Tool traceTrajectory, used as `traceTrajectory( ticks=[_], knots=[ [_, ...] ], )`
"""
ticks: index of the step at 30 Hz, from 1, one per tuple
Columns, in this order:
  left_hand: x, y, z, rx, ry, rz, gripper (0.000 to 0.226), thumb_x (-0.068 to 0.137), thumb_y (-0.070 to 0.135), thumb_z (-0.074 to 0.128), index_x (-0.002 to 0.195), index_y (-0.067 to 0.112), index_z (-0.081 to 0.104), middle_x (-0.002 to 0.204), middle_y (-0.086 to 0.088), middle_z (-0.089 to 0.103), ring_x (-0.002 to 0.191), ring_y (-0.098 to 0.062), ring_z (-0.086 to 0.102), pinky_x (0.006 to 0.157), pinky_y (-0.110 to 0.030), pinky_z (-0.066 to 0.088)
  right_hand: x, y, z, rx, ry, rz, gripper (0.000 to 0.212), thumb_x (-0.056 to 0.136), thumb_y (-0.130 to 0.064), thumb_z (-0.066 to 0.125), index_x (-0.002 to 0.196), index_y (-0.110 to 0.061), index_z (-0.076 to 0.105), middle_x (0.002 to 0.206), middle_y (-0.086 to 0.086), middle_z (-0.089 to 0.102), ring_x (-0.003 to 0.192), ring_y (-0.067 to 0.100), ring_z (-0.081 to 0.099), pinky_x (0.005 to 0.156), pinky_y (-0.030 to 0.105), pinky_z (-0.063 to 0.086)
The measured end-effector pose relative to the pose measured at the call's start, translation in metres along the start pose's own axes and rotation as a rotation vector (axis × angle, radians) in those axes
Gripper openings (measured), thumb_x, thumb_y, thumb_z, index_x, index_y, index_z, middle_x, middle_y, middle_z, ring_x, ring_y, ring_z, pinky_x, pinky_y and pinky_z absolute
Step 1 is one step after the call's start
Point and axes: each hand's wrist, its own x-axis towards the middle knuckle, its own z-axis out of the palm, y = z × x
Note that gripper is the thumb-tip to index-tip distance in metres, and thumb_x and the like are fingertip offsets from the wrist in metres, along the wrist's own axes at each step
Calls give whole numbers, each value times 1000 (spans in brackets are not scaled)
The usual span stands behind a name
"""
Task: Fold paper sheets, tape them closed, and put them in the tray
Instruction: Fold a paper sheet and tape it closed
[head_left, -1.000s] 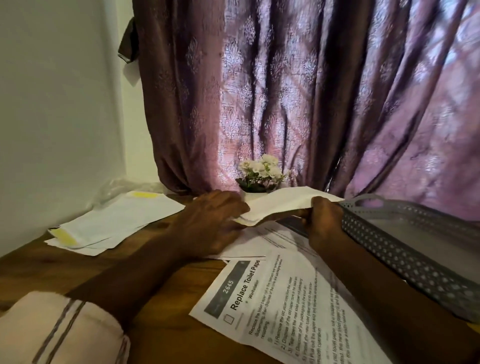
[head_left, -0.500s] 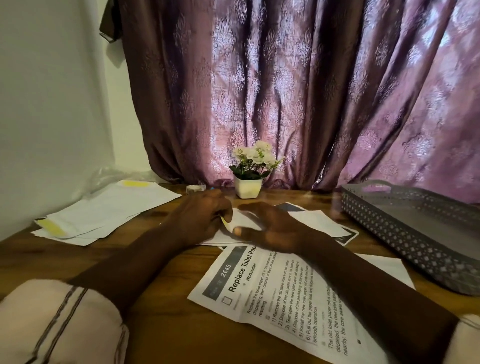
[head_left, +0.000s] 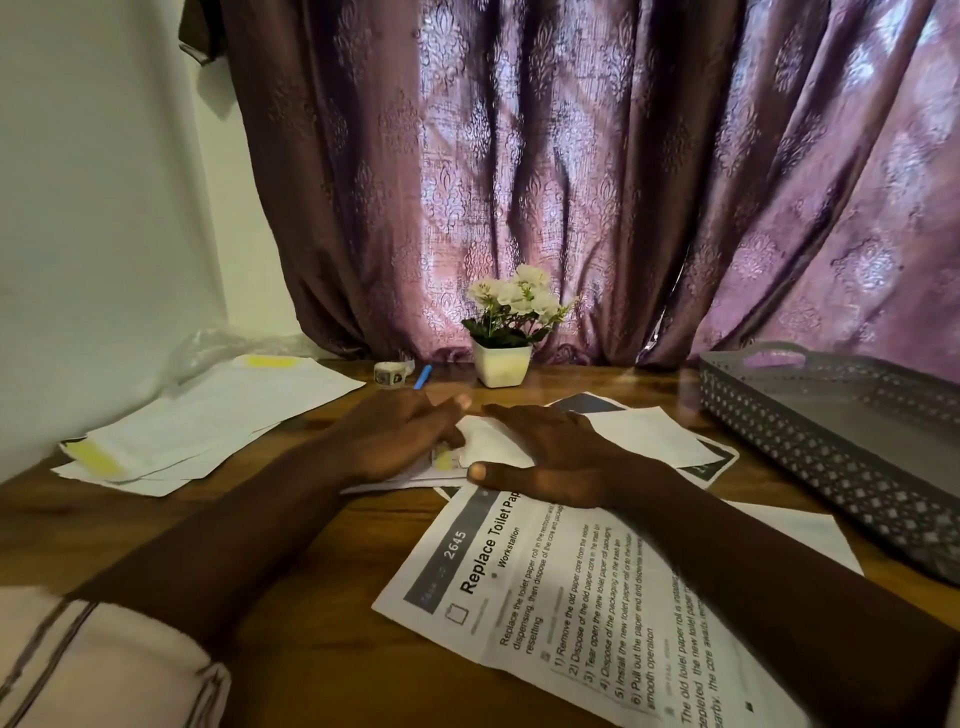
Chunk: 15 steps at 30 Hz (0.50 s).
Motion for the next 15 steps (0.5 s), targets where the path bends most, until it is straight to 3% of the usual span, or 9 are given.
traceTrajectory(
  ticks=[3, 6, 8, 12, 15],
  knots=[
    [1, 11, 11, -150, 25, -135, 75, 84, 85, 39, 89, 24, 83, 94, 10, 79, 95, -12, 70, 100, -43, 51, 0, -1, 3, -3, -19, 10, 101, 74, -97, 35, 158, -49, 8, 171, -6, 19, 157, 22, 16, 125, 55, 10],
    [7, 21, 20, -291, 83, -233, 59, 85, 66, 64, 80, 10, 81, 78, 2, 78, 81, -15, 72, 88, -38, 56, 4, -3, 5, -8, -23, 27, 107, 73, -98, 35, 160, -43, 8, 171, -5, 20, 157, 22, 17, 125, 54, 12],
    [9, 29, 20, -428, 108, -320, 51, 86, 52, 74, 84, 1, 77, 77, -4, 75, 70, -16, 67, 69, -29, 53, 6, -4, 8, -6, -8, 17, 105, 73, -99, 34, 159, -43, 10, 169, -4, 24, 156, 23, 21, 123, 54, 16],
    [6, 34, 8, -558, 128, -447, 18, 91, 37, 71, 91, 20, 69, 81, -3, 71, 61, -13, 58, 51, -25, 37, 5, -14, 14, 33, -7, -7, 103, 73, -98, 36, 159, -48, 6, 169, -5, 25, 155, 23, 22, 122, 56, 17],
    [7, 27, 7, -678, 161, -480, 12, 87, 26, 78, 92, 18, 72, 73, -3, 74, 59, -14, 65, 53, -27, 48, 3, -22, 15, 14, 0, -40, 101, 77, -95, 36, 159, -46, 3, 169, -5, 22, 156, 23, 19, 124, 54, 13]
  ],
)
